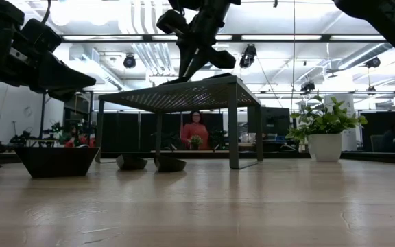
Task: Pick & Place Mini shaped plates
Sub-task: Stack the right drop shaped plate into the drop shaped plate on the shelf
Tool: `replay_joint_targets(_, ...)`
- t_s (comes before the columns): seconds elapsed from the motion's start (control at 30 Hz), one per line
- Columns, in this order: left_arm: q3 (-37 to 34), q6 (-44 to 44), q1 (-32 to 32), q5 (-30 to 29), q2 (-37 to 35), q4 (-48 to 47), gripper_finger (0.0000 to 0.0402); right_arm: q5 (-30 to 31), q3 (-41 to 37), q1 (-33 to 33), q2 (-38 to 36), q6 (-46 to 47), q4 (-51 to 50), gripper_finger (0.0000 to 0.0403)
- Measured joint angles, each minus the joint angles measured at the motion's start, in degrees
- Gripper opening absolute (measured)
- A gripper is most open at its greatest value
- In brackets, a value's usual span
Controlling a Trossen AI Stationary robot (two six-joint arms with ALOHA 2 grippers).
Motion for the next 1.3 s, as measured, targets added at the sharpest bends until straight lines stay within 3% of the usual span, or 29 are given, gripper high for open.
replay_joint_targets(0.33,0.01,-0.02,-0.01,0.00,0.00,0.00,0.0000,-0.19,3.00,1.45,-0.99,-2.89,0.31,0.0101)
replay_joint_targets(0.67,0.00,-0.01,-0.01,0.00,0.00,0.01,0.0000,-0.19,3.39,5.92,-1.22,-4.19,0.44,0.0087)
replay_joint_targets(1.13,0.01,-0.02,-0.02,0.00,0.00,0.01,0.0000,-0.14,2.75,16.84,-1.25,7.05,0.95,0.0060)
replay_joint_targets(1.3,0.01,-0.02,0.00,0.00,0.00,0.02,0.0000,5.04,1.67,22.35,-0.53,15.33,0.59,0.0059)
